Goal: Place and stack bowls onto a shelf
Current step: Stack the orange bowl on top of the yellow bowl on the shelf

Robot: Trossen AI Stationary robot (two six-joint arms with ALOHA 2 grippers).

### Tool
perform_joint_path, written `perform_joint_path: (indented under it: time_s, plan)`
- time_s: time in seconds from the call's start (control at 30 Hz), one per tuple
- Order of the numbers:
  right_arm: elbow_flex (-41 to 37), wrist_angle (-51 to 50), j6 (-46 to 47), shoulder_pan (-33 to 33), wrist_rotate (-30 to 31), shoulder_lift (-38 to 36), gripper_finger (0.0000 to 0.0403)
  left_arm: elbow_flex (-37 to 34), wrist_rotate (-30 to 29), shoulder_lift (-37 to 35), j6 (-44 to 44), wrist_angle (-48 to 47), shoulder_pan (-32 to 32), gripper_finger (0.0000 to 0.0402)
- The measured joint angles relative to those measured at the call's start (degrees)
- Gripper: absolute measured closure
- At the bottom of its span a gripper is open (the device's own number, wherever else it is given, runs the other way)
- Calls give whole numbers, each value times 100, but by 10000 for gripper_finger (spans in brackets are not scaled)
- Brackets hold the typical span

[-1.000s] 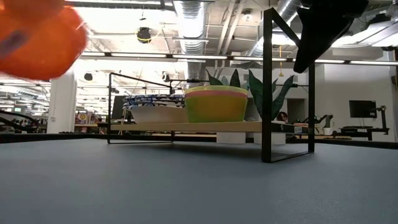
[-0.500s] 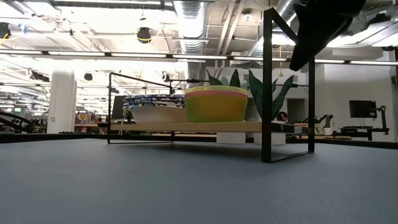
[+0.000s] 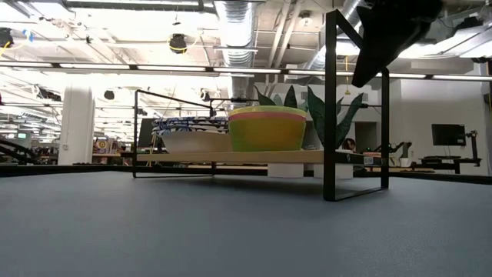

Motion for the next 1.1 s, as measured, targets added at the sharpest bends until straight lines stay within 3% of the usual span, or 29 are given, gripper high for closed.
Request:
perform_joint_path:
  time_s: [0.37, 0.67, 0.83, 1.1]
  plan:
    - [0, -7, -9, 10, 23, 0, 372, 0, 1354, 1775, 465, 1281, 960, 402]
    - [0, -8, -4, 11, 157, 0, 372, 99, 1243, 3000, 1486, 1233, 1320, 402]
    - [0, -4, -2, 11, 173, 0, 372, 704, 944, 3624, 2415, 364, 1192, 402]
    - [0, -9, 11, 11, 173, 0, 372, 2374, -246, 4709, 4499, -2370, 673, 402]
